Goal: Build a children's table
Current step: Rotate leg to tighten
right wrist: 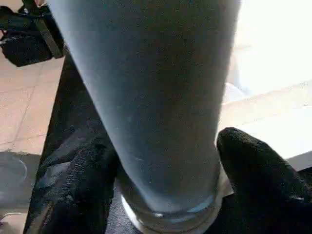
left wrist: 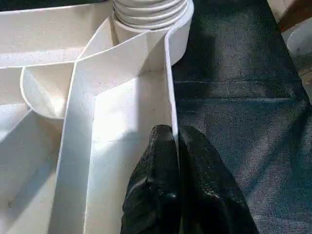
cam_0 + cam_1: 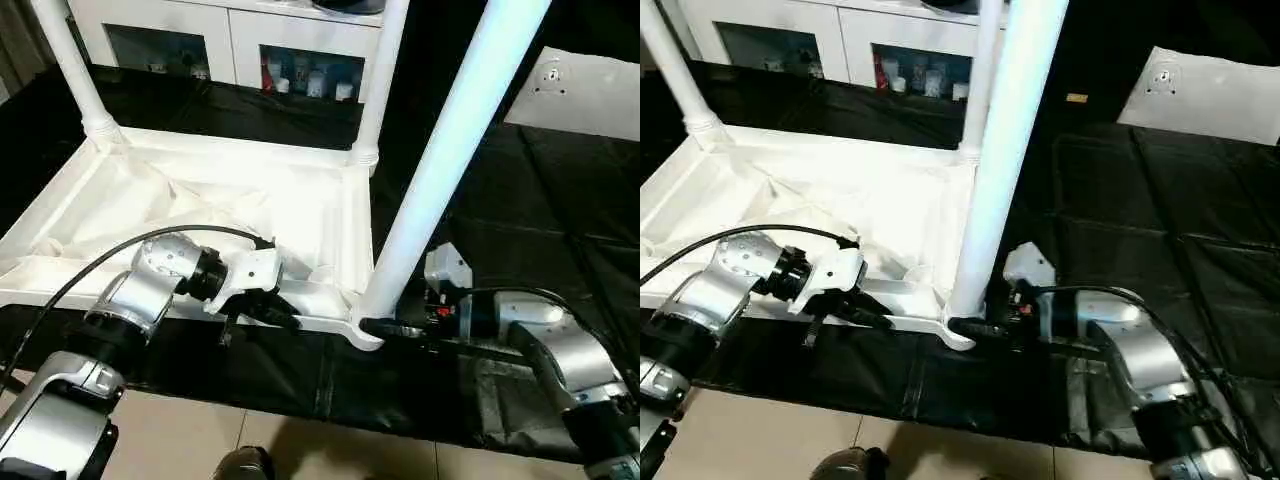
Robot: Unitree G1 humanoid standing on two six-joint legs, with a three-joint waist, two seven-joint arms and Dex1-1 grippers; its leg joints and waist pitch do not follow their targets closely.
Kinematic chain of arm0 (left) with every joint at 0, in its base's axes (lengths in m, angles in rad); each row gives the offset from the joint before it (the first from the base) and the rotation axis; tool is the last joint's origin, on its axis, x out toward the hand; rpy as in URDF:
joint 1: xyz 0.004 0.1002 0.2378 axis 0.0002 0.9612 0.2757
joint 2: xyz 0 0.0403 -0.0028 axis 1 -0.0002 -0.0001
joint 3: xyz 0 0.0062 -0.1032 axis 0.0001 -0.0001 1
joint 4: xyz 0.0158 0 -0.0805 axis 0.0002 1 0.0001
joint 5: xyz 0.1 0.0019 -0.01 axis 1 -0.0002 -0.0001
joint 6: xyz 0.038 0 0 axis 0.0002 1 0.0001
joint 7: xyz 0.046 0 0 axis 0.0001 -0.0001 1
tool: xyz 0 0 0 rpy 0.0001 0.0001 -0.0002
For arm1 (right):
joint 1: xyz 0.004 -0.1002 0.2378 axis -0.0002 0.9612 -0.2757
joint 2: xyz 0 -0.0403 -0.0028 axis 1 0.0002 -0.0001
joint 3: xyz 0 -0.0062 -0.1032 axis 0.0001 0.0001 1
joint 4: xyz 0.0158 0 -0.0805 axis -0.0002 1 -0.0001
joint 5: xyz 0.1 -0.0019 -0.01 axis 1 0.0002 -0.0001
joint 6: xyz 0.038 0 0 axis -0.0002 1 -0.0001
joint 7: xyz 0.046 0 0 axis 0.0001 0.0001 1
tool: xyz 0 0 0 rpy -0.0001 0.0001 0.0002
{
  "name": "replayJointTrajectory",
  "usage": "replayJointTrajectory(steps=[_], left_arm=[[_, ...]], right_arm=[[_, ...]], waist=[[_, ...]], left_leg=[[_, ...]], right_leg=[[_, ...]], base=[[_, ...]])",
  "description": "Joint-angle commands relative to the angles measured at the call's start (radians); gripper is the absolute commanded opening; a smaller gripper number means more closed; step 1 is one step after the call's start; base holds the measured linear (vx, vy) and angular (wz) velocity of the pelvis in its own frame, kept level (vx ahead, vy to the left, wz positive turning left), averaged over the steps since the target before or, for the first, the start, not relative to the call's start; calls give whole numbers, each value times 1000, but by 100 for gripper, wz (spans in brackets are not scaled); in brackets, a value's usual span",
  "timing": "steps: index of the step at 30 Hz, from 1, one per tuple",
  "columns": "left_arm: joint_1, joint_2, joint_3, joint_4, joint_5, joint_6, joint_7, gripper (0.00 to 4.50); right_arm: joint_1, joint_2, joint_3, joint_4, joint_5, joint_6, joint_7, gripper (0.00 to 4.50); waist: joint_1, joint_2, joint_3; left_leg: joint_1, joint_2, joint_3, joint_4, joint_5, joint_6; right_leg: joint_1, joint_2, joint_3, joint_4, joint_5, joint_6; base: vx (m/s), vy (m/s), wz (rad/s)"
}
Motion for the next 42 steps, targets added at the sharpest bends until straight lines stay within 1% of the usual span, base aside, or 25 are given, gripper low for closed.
replayJointTrajectory(steps=[1, 13, 14, 17, 20, 21, 22, 24, 25, 26, 27, 28, 29, 30, 31, 32, 34, 35, 36, 37, 38, 39, 40, 41, 42], left_arm=[[0, -12, -74, 14, 58, -29, -60, 0], [-17, -14, -75, 60, 72, -60, -49, 0], [-15, -21, -65, 64, 67, -46, -25, 0], [-6, -71, -7, 56, 37, 62, 111, 0], [-6, -141, 52, 51, 13, 158, 271, 0], [-7, -169, 72, 50, 0, 182, 320, 0], [-13, -210, 99, 46, -13, 223, 396, 0], [-19, -252, 125, 42, -23, 264, 475, 0], [-19, -252, 125, 42, -23, 264, 475, 0], [-25, -309, 153, 30, -21, 308, 585, 0], [-27, -321, 158, 27, -18, 315, 609, 0], [-29, -335, 163, 25, -15, 322, 635, 0], [-29, -335, 163, 25, -15, 322, 635, 0], [-39, -412, 195, 0, -3, 375, 780, 0], [-42, -434, 204, -10, 4, 390, 823, 0], [-42, -440, 206, -12, 5, 394, 832, 0], [-46, -478, 217, -41, 27, 422, 903, 0], [-44, -482, 216, -53, 30, 436, 910, 0], [-42, -478, 207, -64, 40, 439, 906, 0], [-40, -474, 201, -70, 47, 439, 904, 0], [-34, -467, 194, -75, 54, 439, 897, 0], [-29, -460, 189, -80, 58, 440, 891, 0], [-28, -459, 189, -81, 59, 440, 890, 0], [-21, -452, 188, -87, 63, 441, 880, 0], [-15, -446, 186, -92, 66, 442, 872, 0]], right_arm=[[-13, -3, 3, 10, -12, -11, 13, 304], [-12, 1, 20, 22, -14, -22, 34, 270], [-1, 3, 20, 14, -12, -15, 29, 270], [45, 42, -12, -14, 21, 74, -58, 270], [85, 112, -41, -13, 18, 103, -194, 269], [92, 145, -51, -6, 6, 107, -258, 269], [96, 199, -67, 10, -1, 106, -342, 269], [98, 256, -86, 27, -8, 103, -430, 269], [98, 256, -86, 27, -8, 103, -430, 269], [72, 336, -102, 74, -45, 100, -574, 269], [67, 352, -106, 82, -51, 101, -600, 269], [61, 368, -110, 91, -57, 102, -628, 269], [61, 368, -110, 91, -57, 102, -628, 269], [3, 462, -154, 170, -88, 98, -816, 269], [-16, 489, -169, 194, -96, 97, -874, 269], [-20, 495, -173, 199, -97, 97, -887, 268], [-64, 556, -216, 239, -107, 90, -1000, 268], [-73, 568, -224, 245, -109, 89, -1020, 268], [-80, 575, -229, 248, -106, 77, -1019, 268], [-84, 579, -231, 250, -103, 69, -1016, 322], [-84, 578, -231, 247, -104, 61, -1010, 336], [-85, 576, -230, 245, -106, 54, -1007, 336], [-85, 576, -229, 245, -106, 54, -1007, 346], [-82, 576, -234, 239, -106, 53, -996, 346], [-74, 569, -236, 227, -109, 49, -983, 370]], waist=[[-6, -2, -62], [-4, -1, -61], [-3, 5, -61], [-3, 4, -57], [0, 3, -46], [-2, 2, -40], [-7, 7, -38], [-25, -2, -36], [-29, -6, -35], [-36, -8, -34], [-47, -5, -33], [-59, 0, -30], [-61, 3, -32], [-68, 11, -33], [-74, 17, -32], [-86, 19, -32], [-89, 28, -30], [-87, 27, -34], [-84, 15, -41], [-81, -6, -41], [-78, -9, -34], [-63, 4, -40], [-73, 18, -35], [-84, 21, -36], [-102, 24, -37]], left_leg=[[45, 78, -29, -63, -231, 41], [45, 79, -30, -64, -241, 34], [45, 79, -31, -65, -242, 33], [48, 80, -29, -69, -270, 24], [59, 80, -35, -75, -396, -28], [65, 79, -44, -77, -462, -54], [64, 79, -54, -82, -503, -80], [62, 74, -65, -88, -571, -103], [63, 71, -68, -87, -585, -103], [64, 68, -71, -86, -595, -96], [70, 65, -75, -83, -615, -95], [66, 63, -82, -86, -639, -96], [66, 63, -85, -89, -647, -98], [63, 64, -86, -99, -673, -106], [67, 64, -87, -105, -705, -119], [70, 62, -88, -116, -771, -134], [51, 69, -66, -168, -861, -146], [45, 69, -57, -179, -861, -145], [66, 56, -39, -159, -797, -140], [109, 39, -50, -67, -655, -76], [90, 42, -65, -46, -548, -29], [18, 59, -77, -86, -335, 14], [30, 68, -73, -112, -376, -9], [31, 69, -77, -123, -446, -35], [30, 70, -86, -139, -597, -91]], right_leg=[[13, -76, 29, -62, -84, -258], [13, -77, 29, -62, -94, -259], [13, -78, 29, -62, -94, -260], [11, -77, 31, -66, -119, -268], [-5, -86, 36, -89, -321, -234], [-10, -93, 36, -102, -451, -200], [-12, -98, 35, -107, -534, -168], [-15, -95, 27, -114, -617, -128], [-16, -95, 24, -119, -645, -111], [-18, -99, 23, -126, -682, -90], [-27, -102, 21, -133, -714, -85], [-22, -103, 15, -138, -739, -72], [-17, -101, 10, -139, -734, -67], [-12, -94, 7, -134, -685, -71], [-17, -88, 1, -132, -656, -81], [-12, -74, -15, -128, -587, -86], [10, -45, -39, -87, -441, -95], [17, -41, -38, -67, -410, -100], [-6, -60, -22, -91, -440, -106], [-49, -132, 4, -170, -593, -91], [-28, -167, 14, -187, -638, -80], [40, -162, 8, -157, -566, -61], [12, -105, -12, -137, -449, -72], [13, -85, -21, -121, -398, -79], [18, -67, -33, -100, -321, -92]], base=[[0, 0, 0], [0, 0, 0], [0, 0, 0], [0, 0, 0], [-21, 1, 1], [-70, 14, -2], [-70, 14, -2], [-60, 38, -12], [-61, 48, -14], [-55, 61, -12], [-53, 58, -11], [-53, 58, -11], [-55, 63, -16], [-51, 70, -16], [-51, 70, -16], [-57, 70, -13], [-54, 75, -10], [-48, 59, -3], [0, 0, 0], [0, 0, 0], [0, 0, 0], [50, 42, -26], [50, 42, -26], [51, 49, -27], [-13, 43, -24]])
